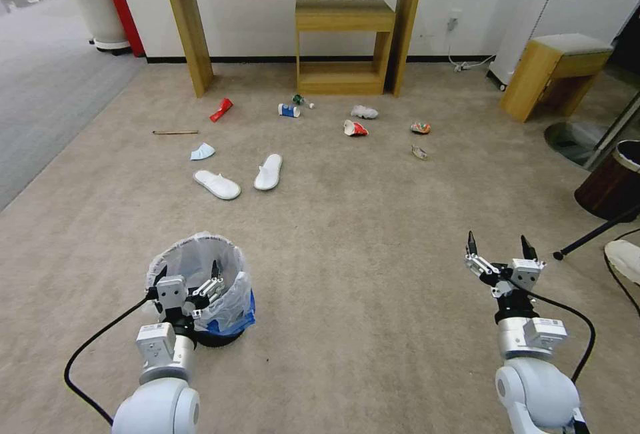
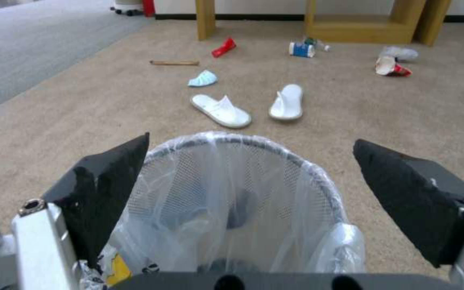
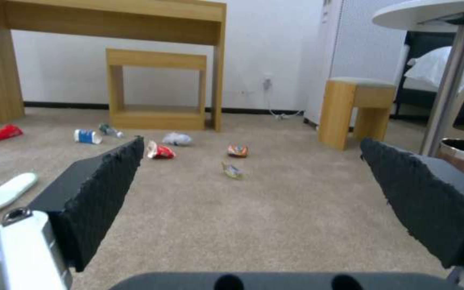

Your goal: Pick up the trash bin and place the garbage on the floor into it.

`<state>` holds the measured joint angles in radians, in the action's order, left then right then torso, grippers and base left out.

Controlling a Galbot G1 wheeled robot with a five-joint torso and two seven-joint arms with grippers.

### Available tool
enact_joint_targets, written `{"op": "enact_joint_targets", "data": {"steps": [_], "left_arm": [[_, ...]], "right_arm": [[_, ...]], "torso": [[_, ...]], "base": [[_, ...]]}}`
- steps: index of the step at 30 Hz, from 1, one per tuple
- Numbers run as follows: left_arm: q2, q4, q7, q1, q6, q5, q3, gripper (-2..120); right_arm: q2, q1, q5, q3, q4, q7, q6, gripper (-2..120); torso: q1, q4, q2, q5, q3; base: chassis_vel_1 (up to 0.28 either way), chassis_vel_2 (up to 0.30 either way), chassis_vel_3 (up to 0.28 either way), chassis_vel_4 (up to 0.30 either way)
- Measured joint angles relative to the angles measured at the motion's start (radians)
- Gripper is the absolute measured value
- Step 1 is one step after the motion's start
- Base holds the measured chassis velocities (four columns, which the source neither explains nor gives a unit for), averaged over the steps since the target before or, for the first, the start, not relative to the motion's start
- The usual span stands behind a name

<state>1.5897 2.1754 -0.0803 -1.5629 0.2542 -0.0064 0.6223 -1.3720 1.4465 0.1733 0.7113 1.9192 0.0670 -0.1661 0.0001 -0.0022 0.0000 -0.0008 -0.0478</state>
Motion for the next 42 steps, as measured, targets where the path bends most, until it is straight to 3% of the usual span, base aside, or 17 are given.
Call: {"op": "enact_joint_targets", "data": {"steps": [14, 42], "left_arm": [[0.001, -0.002, 0.002, -0.003, -0.005, 0.004, -0.004, 100], [0.01, -0.013, 0.003, -0.003, -0.015, 0.011, -0.009, 100]], "right_arm": [[-0.011, 0.007, -0.02, 0.006, -0.002, -0.011, -0.016, 100], [-0.015, 0.005, -0.034, 0.008, -0.014, -0.02, -0.027, 100]], "torso": [[0.0, 0.0, 0.0, 0.0, 0.0], [0.0, 0.0, 0.0, 0.0001, 0.0]], "base": [[0.013, 0.012, -0.011, -0.013], [0.111, 0.114, -0.119, -0.11]]}}
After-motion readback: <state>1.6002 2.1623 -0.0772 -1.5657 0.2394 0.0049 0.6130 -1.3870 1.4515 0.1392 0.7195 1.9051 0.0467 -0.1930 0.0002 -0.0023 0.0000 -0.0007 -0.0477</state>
